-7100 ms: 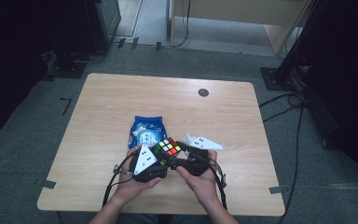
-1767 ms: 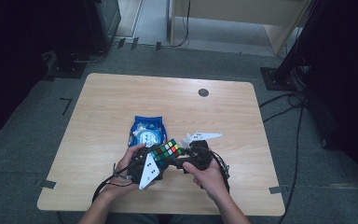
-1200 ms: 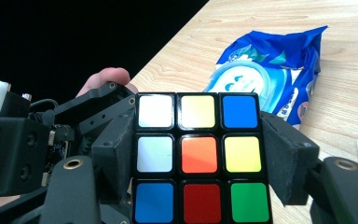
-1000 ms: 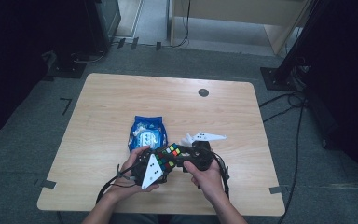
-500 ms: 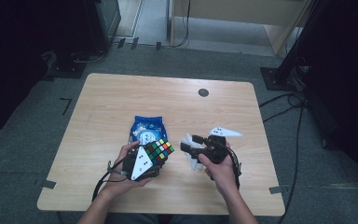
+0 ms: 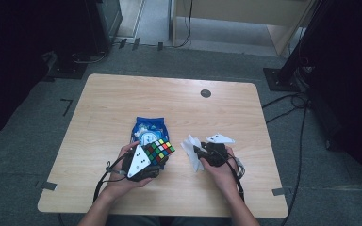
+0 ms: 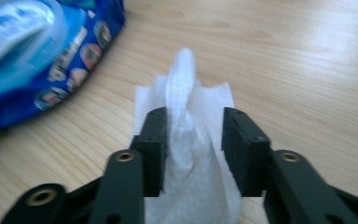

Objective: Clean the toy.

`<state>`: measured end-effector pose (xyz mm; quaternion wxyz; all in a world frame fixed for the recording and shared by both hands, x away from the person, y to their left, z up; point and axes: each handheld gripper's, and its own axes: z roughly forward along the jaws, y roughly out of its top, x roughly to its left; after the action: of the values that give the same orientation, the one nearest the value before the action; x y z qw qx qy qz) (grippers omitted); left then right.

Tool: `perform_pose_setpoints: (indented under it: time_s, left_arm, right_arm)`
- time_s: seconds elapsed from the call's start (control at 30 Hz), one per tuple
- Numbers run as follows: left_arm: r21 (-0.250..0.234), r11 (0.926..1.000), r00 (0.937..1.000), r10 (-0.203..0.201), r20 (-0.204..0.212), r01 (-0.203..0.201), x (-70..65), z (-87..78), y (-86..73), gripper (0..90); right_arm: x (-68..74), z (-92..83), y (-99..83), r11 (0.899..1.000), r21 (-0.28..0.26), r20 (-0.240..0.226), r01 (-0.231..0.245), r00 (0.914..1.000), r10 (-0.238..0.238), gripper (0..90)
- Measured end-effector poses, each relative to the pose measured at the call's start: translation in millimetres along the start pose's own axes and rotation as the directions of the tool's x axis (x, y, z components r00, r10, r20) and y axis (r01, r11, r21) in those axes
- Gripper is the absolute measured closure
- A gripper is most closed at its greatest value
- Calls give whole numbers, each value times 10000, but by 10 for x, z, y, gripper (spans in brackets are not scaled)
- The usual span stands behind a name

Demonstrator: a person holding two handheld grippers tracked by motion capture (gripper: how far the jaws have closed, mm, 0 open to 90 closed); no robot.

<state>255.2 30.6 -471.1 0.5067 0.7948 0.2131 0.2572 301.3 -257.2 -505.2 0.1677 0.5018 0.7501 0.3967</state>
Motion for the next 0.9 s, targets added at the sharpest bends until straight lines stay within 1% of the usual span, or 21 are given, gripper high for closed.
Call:
perform_pose_setpoints:
  time_s: [0.07, 0.13, 0.17, 0.2, 0.27, 0.33, 0.4, 0.43, 0.5, 0.53, 0.6, 0.63, 0.67, 0.7, 0.77, 0.8, 0.9]
  left_arm:
    - [-27, 9999, 9999, -138, 46, 138, 7, -2, -3, 338]
    - [-21, 9999, 9999, -149, 51, 149, 8, -1, -4, 339]
    - [-17, 9999, 9999, -156, 66, 156, 6, -1, -4, 338]
    - [-16, 9999, 9999, -150, 68, 150, 2, 0, -4, 339]
    - [-15, 9999, 9999, -134, 94, 135, -4, 6, -3, 338]
    - [11, 9999, 9998, -115, 142, 114, -8, 13, -5, 338]
    - [6, 9999, 9998, -138, 169, 138, -16, 23, -9, 338]
    - [42, 9999, 9998, -130, 177, 129, -19, 26, -11, 338]
    - [45, 9999, 9997, -146, 205, 145, -31, 35, -13, 339]
    - [51, 9999, 9996, -144, 225, 143, -38, 39, -13, 338]
    - [60, 9999, 9995, -121, 292, 119, -60, 44, -8, 338]
    - [27, 10000, 9994, -85, 334, 84, -74, 48, -3, 339]
    - [-5, 10000, 9992, -89, 382, 89, -91, 50, 4, 338]
    - [-50, 10000, 9991, -53, 430, 55, -108, 52, 12, 338]
    - [-121, 9999, 9985, 3, 541, 4, -135, 47, 29, 339]
    - [-178, 9998, 9983, 27, 590, -17, -148, 46, 36, 339]
    - [-289, 9996, 9974, 86, 714, -66, -176, 42, 52, 339]
  right_arm:
    - [1, 30, -19, 9993, 343, 138, 115, 9998, -120, 727]
    - [12, 51, -46, 9975, 579, 331, 405, 9986, -424, 845]
    - [12, 43, -54, 9979, 465, 306, 455, 9984, -470, 879]
    - [16, 25, -50, 9984, 394, 161, 410, 9990, -417, 888]
    - [49, -47, -5, 9994, -39, -117, 350, 9993, -350, 895]
    - [135, -176, 84, 9967, -681, -557, 443, 9973, -481, 895]
    - [263, -344, 194, 9871, -1468, -966, 633, 9923, -780, 895]
    - [338, -433, 250, 9797, -1877, -1244, 705, 9877, -949, 896]
    - [503, -607, 350, 9602, -2652, -1712, 873, 9758, -1360, 895]
    - [583, -685, 391, 9507, -2963, -2014, 911, 9671, -1555, 895]
    - [726, -810, 445, 9314, -3520, -2603, 931, 9460, -1930, 895]
    - [789, -850, 460, 9253, -3665, -2838, 969, 9355, -2104, 895]
    - [842, -875, 468, 9226, -3745, -3066, 929, 9266, -2177, 895]
    - [884, -888, 469, 9204, -3805, -3223, 894, 9201, -2226, 895]
    - [935, -876, 457, 9159, -3902, -3250, 946, 9166, -2331, 894]
    - [945, -855, 447, 9199, -3813, -3322, 916, 9150, -2288, 894]
    - [942, -758, 396, 9294, -3608, -3428, 777, 9157, -2096, 894]
